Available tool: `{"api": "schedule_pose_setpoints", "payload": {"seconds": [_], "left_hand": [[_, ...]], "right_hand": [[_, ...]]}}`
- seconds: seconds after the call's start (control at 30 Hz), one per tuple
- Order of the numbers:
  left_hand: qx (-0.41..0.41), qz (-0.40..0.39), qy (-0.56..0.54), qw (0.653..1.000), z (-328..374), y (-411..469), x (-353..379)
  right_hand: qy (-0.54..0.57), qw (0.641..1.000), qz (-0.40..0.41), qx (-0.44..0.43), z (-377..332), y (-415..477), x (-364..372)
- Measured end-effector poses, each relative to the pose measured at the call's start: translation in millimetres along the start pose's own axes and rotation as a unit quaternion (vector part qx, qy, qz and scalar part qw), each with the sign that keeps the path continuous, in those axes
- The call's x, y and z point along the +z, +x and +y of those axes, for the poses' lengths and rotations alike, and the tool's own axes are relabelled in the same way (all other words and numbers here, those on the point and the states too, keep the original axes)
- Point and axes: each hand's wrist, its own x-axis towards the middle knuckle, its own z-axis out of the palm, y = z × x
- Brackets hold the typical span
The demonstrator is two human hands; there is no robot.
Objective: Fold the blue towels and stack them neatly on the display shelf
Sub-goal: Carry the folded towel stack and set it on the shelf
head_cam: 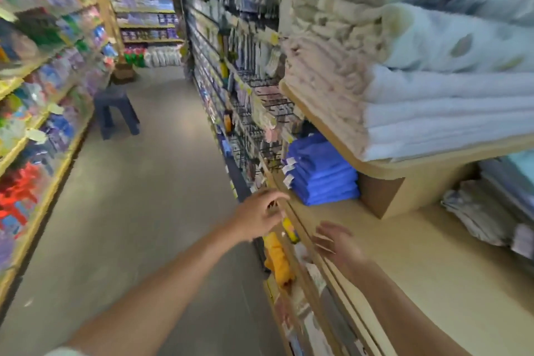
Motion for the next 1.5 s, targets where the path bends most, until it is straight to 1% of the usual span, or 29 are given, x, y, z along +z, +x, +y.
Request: {"api": "schedule_pose_setpoints", "payload": {"seconds": [0.1, 0.2, 0.27, 0.33, 0.4, 0.47, 0.57, 0.67, 0.7, 0.8, 0.83, 0.93, 1.03, 1.2, 1.33, 1.43, 1.5], "left_hand": [[0.063, 0.004, 0.016, 0.998, -9.0, 90.0, -18.7], [0.102, -0.007, 0.030, 0.994, -14.9, 170.2, -27.4], [0.106, -0.038, 0.058, 0.992, -18.2, 213.0, -26.7], [0.105, -0.082, 0.095, 0.987, -23.0, 243.5, -19.3], [0.120, -0.123, 0.140, 0.975, -27.3, 260.4, -9.3], [0.142, -0.147, 0.166, 0.965, -30.8, 265.7, 0.3], [0.147, -0.165, 0.181, 0.958, -31.5, 265.2, 3.7], [0.176, -0.173, 0.222, 0.943, -27.8, 259.1, 3.6], [0.173, -0.179, 0.227, 0.941, -24.6, 255.6, 4.0], [0.129, -0.196, 0.214, 0.948, -5.4, 239.6, 10.4], [0.128, -0.197, 0.217, 0.947, 2.7, 232.9, 15.4], [0.146, -0.194, 0.213, 0.946, 35.7, 206.1, 38.1], [0.164, -0.204, 0.162, 0.952, 74.5, 171.6, 66.8], [0.220, -0.219, 0.185, 0.932, 146.9, 114.8, 117.6], [0.252, -0.241, 0.184, 0.919, 201.0, 77.9, 155.8], [0.254, -0.252, 0.183, 0.916, 233.1, 59.8, 175.8], [0.245, -0.232, 0.196, 0.921, 249.7, 57.6, 181.4]], "right_hand": [[0.089, 0.993, 0.066, 0.042, -13.1, 44.3, 9.6], [0.150, 0.983, 0.096, 0.039, -19.8, 79.3, 17.3], [0.152, 0.980, 0.121, 0.040, -25.0, 100.0, 22.8], [0.132, 0.976, 0.168, 0.052, -30.3, 117.5, 29.5], [0.126, 0.967, 0.213, 0.061, -33.0, 132.3, 33.7], [0.130, 0.958, 0.246, 0.064, -34.5, 141.9, 35.3], [0.133, 0.947, 0.285, 0.065, -33.5, 148.6, 34.1], [0.133, 0.944, 0.296, 0.063, -33.4, 146.0, 30.3], [0.131, 0.942, 0.301, 0.065, -33.1, 142.2, 26.1], [0.113, 0.939, 0.318, 0.064, -29.8, 118.5, 3.5], [0.103, 0.939, 0.322, 0.065, -27.2, 108.4, -5.1], [0.057, 0.937, 0.336, 0.077, -16.4, 67.9, -36.2], [0.010, 0.928, 0.365, 0.068, -5.3, 19.3, -73.5], [-0.106, 0.908, 0.399, 0.074, 8.5, -78.9, -143.3], [-0.108, 0.898, 0.419, 0.076, 17.0, -150.1, -188.6], [-0.100, 0.899, 0.419, 0.080, 22.1, -185.4, -210.3], [-0.099, 0.903, 0.409, 0.082, 21.5, -196.9, -215.1]]}}
